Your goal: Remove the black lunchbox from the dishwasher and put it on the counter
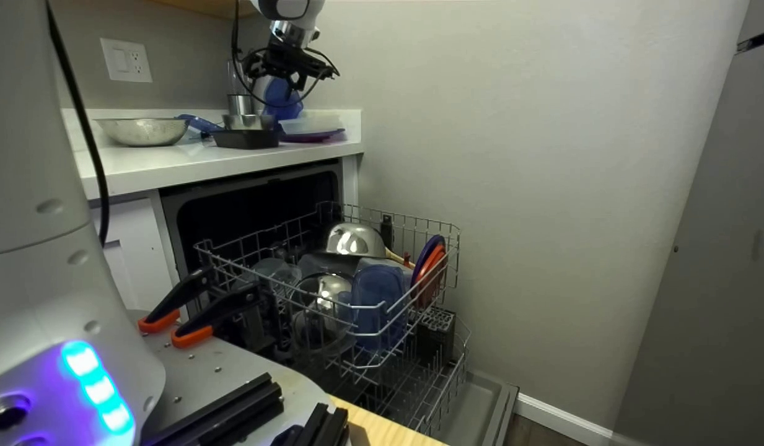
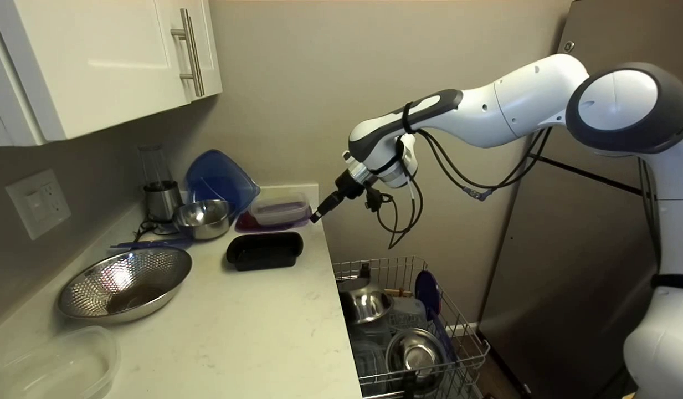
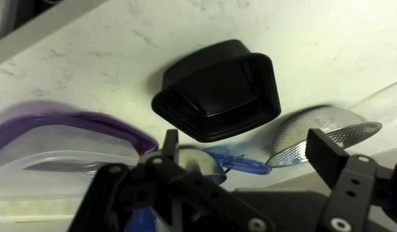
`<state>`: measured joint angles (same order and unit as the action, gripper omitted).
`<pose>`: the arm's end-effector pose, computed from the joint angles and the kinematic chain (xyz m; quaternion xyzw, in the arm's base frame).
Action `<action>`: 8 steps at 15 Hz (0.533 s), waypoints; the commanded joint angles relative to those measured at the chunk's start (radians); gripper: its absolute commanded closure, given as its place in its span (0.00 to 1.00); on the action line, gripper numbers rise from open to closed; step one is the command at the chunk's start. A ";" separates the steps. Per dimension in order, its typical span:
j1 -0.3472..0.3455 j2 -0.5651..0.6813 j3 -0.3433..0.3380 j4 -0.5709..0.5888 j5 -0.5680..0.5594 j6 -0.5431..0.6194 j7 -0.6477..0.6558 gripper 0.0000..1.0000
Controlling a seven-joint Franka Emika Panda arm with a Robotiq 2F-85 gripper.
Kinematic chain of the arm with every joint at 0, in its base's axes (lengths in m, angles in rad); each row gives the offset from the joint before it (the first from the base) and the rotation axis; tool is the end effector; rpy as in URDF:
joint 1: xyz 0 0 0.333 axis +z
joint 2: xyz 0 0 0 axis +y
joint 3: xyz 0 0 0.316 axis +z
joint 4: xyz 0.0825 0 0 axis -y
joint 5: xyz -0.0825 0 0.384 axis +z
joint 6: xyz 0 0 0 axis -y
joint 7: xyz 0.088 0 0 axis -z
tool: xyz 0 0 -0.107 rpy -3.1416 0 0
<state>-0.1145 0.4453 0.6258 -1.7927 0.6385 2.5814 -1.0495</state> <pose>0.6170 0.2815 0.3833 -0.8203 -0.4323 -0.2571 0.2722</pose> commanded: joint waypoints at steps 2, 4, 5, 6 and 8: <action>0.004 -0.118 -0.097 -0.124 0.195 0.052 0.035 0.00; 0.057 -0.074 -0.153 -0.059 0.199 0.007 -0.006 0.00; 0.060 -0.085 -0.172 -0.072 0.222 0.008 -0.005 0.00; 0.060 -0.092 -0.180 -0.081 0.233 0.009 -0.006 0.00; 0.062 -0.097 -0.184 -0.085 0.237 0.010 -0.005 0.00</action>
<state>-0.1126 0.3591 0.5088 -1.8837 0.8435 2.6073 -1.0396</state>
